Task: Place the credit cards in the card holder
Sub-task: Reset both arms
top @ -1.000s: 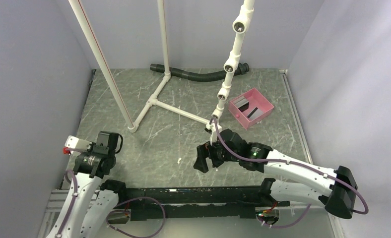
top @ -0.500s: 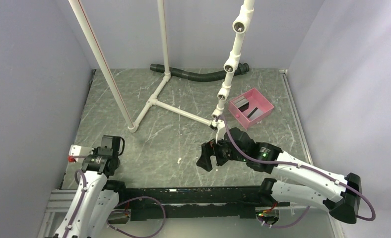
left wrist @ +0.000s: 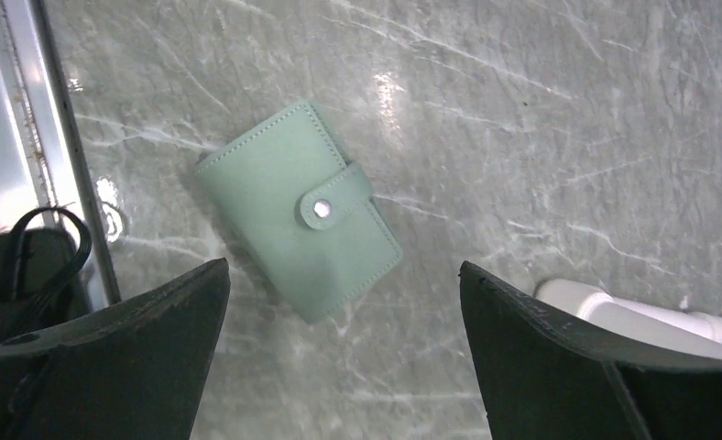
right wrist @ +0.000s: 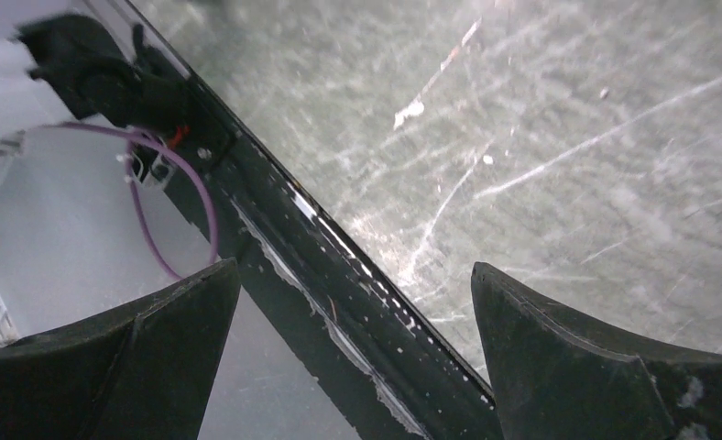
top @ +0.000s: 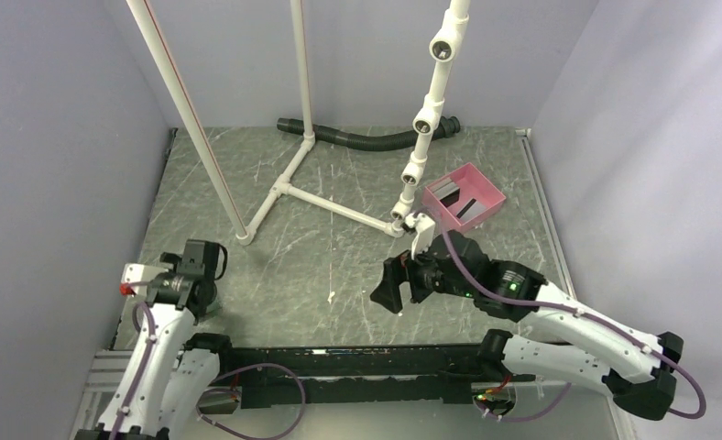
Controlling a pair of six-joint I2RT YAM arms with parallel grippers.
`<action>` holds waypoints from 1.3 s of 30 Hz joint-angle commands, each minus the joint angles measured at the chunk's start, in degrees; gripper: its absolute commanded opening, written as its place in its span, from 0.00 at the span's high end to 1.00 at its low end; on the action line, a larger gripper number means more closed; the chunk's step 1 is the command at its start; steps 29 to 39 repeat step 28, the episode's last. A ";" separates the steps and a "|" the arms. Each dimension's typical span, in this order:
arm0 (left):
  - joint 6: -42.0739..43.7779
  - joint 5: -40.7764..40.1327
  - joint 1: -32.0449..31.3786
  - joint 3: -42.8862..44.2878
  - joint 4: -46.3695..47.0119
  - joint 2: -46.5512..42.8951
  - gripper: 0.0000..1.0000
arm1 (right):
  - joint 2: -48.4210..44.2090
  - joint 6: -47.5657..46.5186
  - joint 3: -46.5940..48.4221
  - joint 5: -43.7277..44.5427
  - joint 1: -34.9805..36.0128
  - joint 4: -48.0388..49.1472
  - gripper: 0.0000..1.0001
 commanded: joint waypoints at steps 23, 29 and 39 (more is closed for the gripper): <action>57.58 29.93 0.25 73.40 -3.28 8.51 0.01 | -11.40 -22.27 41.82 41.11 -0.14 -4.54 0.00; 58.62 30.90 0.25 76.07 -1.97 8.50 0.00 | -14.82 -24.66 40.01 42.97 -0.23 -2.51 0.00; 58.62 30.90 0.25 76.07 -1.97 8.50 0.00 | -14.82 -24.66 40.01 42.97 -0.23 -2.51 0.00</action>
